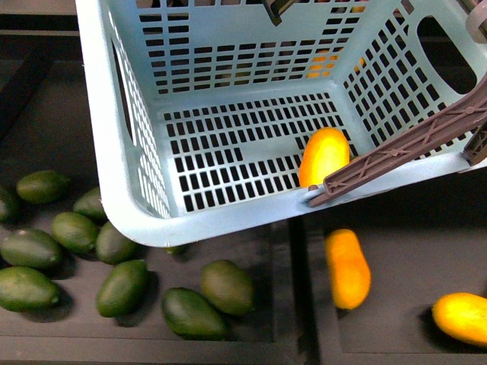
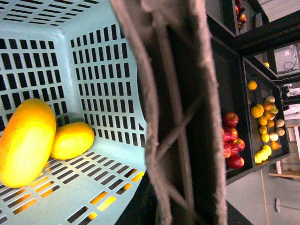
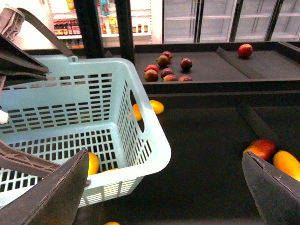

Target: Pick lemon and mango into basket

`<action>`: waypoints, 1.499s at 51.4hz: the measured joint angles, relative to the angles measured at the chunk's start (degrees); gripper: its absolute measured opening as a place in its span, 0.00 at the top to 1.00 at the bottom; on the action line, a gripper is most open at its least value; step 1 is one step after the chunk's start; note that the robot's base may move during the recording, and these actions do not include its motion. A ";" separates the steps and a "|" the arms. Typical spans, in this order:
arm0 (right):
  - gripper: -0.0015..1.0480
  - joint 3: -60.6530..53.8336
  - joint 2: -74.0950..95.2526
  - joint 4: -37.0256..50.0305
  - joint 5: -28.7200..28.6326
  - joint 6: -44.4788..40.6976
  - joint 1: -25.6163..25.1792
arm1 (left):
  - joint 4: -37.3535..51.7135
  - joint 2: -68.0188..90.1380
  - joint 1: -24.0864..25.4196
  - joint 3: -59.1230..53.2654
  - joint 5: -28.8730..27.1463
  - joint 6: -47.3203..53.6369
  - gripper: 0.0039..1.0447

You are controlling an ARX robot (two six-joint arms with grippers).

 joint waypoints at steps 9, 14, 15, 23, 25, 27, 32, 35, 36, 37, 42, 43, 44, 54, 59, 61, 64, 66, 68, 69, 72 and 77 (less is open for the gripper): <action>0.08 0.00 0.02 -0.02 -0.04 0.00 0.00 | 0.00 0.02 0.02 0.00 0.70 0.02 0.96; 0.08 0.00 -0.02 -0.04 -0.02 0.00 0.00 | 0.00 0.02 0.00 0.00 0.81 -0.22 0.96; 0.08 0.00 -0.02 -0.02 0.00 0.00 0.00 | 0.00 0.02 -0.07 0.00 0.61 -0.07 0.96; 0.08 0.00 -0.07 0.00 -0.09 0.00 0.00 | -0.02 0.15 -0.07 0.00 0.44 0.07 0.96; 0.08 0.00 -0.07 0.00 -0.09 0.00 0.00 | -0.02 0.28 0.04 0.00 0.24 0.22 0.96; 0.08 0.00 -0.07 0.00 -0.07 0.00 0.00 | -0.02 0.28 0.11 0.00 0.24 0.13 0.96; 0.08 0.00 -0.07 0.00 -0.09 -0.02 -0.02 | 0.00 0.28 0.09 0.02 0.26 0.31 0.96; 0.08 0.00 -0.07 -0.04 -0.09 0.00 -0.02 | 0.00 0.31 0.07 0.02 0.46 0.33 0.96; 0.08 0.00 -0.07 -0.04 0.02 0.00 0.00 | 0.00 0.31 0.09 0.02 0.55 0.15 0.96; 0.08 0.00 -0.07 -0.04 0.02 0.00 -0.02 | 0.00 0.31 0.07 0.02 0.70 0.00 0.96; 0.08 0.00 -0.07 -0.04 0.04 0.02 0.00 | 0.00 0.31 0.02 0.02 0.59 0.15 0.96; 0.08 0.00 -0.07 -0.07 0.00 -0.02 0.00 | 0.00 0.31 0.02 0.02 0.66 0.20 0.96; 0.08 0.00 -0.07 -0.07 -0.15 0.00 0.00 | 0.00 0.31 0.02 0.02 0.68 0.15 0.96; 0.08 0.00 -0.09 -0.07 -0.33 0.00 -0.09 | -2.01 0.48 0.55 0.79 -8.37 -1.36 0.96; 0.08 0.00 0.00 -0.07 -0.35 0.00 -0.11 | -3.13 1.53 0.04 1.84 -25.27 -12.96 0.96; 0.08 0.00 -0.02 -0.07 -0.28 0.00 -0.11 | -2.69 1.81 0.55 1.92 -28.68 -16.55 0.96; 0.08 0.00 -0.02 -0.07 -0.20 0.00 -0.11 | -2.01 2.64 2.64 2.49 -32.02 -21.68 0.96; 0.08 0.00 -0.02 -0.07 -0.11 -0.02 -0.11 | -1.84 3.15 4.07 3.04 -32.57 -23.43 0.96; 0.08 0.00 -0.04 -0.07 -0.09 0.00 -0.11 | -1.77 3.67 5.57 3.65 -32.68 -24.85 0.96; 0.08 0.00 -0.04 -0.07 -0.09 0.00 -0.11 | -1.64 4.20 6.60 4.04 -32.61 -25.49 0.96; 0.08 0.00 -0.02 -0.07 -0.09 0.00 -0.11 | -1.51 5.62 9.07 5.20 -32.13 -27.65 0.96; 0.08 0.00 -0.02 -0.07 -0.11 -0.02 -0.11 | -1.53 8.50 12.57 7.32 -30.75 -29.16 0.96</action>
